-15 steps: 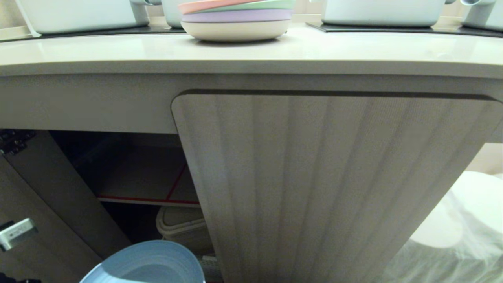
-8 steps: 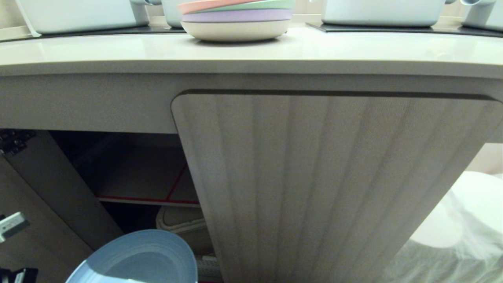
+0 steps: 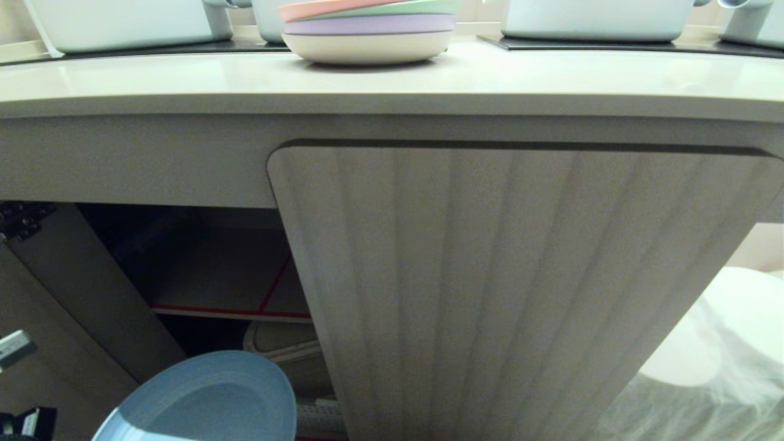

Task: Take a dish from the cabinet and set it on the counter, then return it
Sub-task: Put it back into the cabinet

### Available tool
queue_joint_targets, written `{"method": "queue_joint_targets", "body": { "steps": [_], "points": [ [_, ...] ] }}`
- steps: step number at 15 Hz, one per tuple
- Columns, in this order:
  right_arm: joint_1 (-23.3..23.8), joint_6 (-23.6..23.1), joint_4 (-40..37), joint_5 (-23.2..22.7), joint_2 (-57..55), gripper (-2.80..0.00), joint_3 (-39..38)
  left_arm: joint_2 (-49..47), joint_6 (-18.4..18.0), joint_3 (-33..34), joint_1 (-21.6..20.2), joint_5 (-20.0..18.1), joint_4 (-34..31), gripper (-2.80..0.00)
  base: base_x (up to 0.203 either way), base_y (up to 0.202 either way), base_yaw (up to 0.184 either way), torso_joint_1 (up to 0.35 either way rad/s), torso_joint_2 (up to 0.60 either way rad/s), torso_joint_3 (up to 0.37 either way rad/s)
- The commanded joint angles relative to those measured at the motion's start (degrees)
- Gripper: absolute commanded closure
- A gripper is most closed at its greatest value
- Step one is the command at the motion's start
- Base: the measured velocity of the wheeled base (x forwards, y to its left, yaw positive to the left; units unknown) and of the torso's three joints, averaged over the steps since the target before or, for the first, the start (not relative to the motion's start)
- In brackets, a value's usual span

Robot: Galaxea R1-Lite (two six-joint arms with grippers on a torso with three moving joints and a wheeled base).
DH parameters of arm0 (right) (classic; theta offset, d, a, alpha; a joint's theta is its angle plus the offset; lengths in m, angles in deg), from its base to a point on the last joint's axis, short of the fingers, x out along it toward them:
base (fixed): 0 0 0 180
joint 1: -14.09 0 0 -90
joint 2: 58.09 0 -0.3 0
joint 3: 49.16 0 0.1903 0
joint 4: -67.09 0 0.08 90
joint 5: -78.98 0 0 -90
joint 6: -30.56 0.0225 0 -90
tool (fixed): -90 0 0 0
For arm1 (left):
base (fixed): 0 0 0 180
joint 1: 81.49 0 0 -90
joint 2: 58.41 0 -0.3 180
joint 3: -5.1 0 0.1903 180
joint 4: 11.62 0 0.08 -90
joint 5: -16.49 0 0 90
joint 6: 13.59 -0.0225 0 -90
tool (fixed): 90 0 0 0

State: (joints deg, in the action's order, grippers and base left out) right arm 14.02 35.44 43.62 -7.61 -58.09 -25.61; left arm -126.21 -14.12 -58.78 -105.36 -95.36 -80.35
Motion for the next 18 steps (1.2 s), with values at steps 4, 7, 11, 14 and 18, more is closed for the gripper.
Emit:
{"method": "queue_joint_targets", "body": {
  "steps": [4,7,11,14,18],
  "points": [
    [-0.01,0.05,0.01,0.01,0.00,0.00,-0.01,-5.16,2.82,0.18,-0.13,-0.13,4.66,0.00,0.000,0.000,0.000,0.000,0.00,0.000],
    [-0.01,0.05,0.01,0.01,0.00,0.00,-0.01,-6.13,2.99,0.34,0.07,-0.30,4.84,0.00,0.000,0.000,0.000,0.000,0.00,0.000],
    [-0.01,0.05,0.01,0.01,0.00,0.00,-0.01,-9.02,3.07,0.43,0.05,-0.48,7.15,0.00,0.000,0.000,0.000,0.000,0.00,0.000],
    [-0.01,0.05,0.01,0.01,0.00,0.00,-0.01,-10.65,3.08,0.87,0.18,-0.81,10.33,0.00,0.000,0.000,0.000,0.000,0.00,0.000],
    [-0.01,0.05,0.01,0.01,0.00,0.00,-0.01,-12.73,2.90,1.17,0.41,-1.33,10.99,0.00,0.000,0.000,0.000,0.000,0.00,0.000]
  ]
}}
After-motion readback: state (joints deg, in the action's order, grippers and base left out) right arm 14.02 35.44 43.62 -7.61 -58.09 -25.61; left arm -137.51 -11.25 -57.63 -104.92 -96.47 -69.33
